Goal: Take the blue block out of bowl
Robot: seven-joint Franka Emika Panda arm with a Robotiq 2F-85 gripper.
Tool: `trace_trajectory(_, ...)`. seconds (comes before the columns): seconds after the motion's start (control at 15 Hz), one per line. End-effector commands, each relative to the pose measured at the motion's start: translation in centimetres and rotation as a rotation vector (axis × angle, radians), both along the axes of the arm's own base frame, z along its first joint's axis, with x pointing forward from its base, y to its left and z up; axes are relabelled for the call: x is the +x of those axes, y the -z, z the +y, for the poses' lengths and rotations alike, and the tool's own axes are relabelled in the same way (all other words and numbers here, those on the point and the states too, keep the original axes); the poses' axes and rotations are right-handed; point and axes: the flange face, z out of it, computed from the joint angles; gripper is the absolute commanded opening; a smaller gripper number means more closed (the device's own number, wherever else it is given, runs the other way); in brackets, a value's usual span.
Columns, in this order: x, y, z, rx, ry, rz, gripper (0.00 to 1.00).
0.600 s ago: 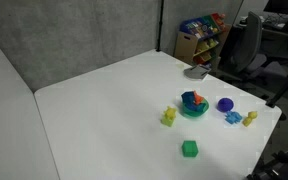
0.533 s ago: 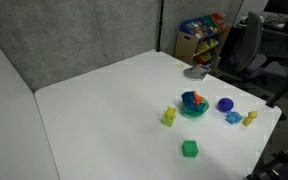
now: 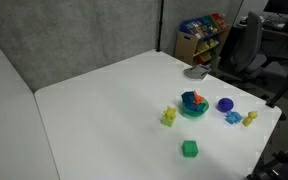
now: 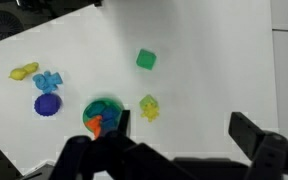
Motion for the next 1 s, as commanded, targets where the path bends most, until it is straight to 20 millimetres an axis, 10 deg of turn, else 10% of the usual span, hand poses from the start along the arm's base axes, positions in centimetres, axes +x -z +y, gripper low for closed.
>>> trace_trajectory(0.0,0.5,0.2,0.0,-0.015,-0.004,0.009,1.0)
trace_trajectory(0.93,7.7,9.3,-2.1,-0.043,0.039,0.048,1.0)
